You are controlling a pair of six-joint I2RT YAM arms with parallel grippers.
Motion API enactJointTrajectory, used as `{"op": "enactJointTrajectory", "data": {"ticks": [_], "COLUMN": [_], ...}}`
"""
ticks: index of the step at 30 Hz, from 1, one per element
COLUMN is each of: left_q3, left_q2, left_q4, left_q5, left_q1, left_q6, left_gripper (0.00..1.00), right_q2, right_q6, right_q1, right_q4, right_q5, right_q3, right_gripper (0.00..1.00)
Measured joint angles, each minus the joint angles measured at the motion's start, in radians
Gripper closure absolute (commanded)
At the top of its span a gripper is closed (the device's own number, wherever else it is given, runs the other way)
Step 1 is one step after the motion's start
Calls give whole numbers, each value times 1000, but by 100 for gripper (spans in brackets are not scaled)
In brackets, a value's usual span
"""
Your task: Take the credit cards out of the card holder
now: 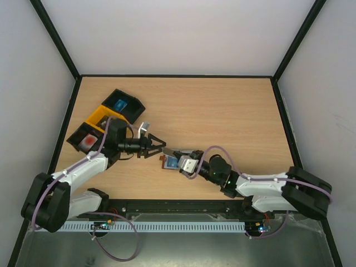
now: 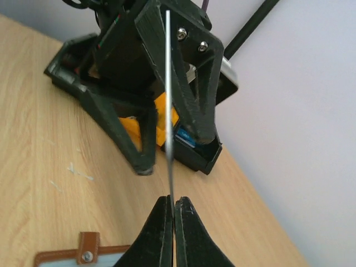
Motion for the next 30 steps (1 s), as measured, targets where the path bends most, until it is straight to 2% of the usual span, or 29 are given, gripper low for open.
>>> {"op": "enactJointTrajectory", "data": {"ticks": [4, 10, 13, 16, 19, 30], "left_q3": [108, 123, 187, 298, 345, 346], "left_q2": [-29, -126, -124, -77, -86, -126], "left_q4": [-181, -243, -357, -490, -574, -666], "left_q5": [-57, -89, -54, -43, -53, -117], "left_q1": [34, 66, 66, 49, 19, -192], "left_q6": [195, 323, 439, 591, 696, 741], "left_gripper": [44, 41, 46, 46, 46, 54], "right_q2": [-108, -145, -146, -146, -142, -45], "right_q6": [230, 571, 711, 809, 892, 1118], "right_q1": [1, 1, 1, 1, 0, -122], "right_q4": [-139, -363, -458, -512, -550, -597], "right_q5": [-2, -77, -152, -233, -344, -735], "right_q3": [28, 84, 91, 91, 95, 159], "right_gripper": [98, 98, 98, 98, 98, 98]}}
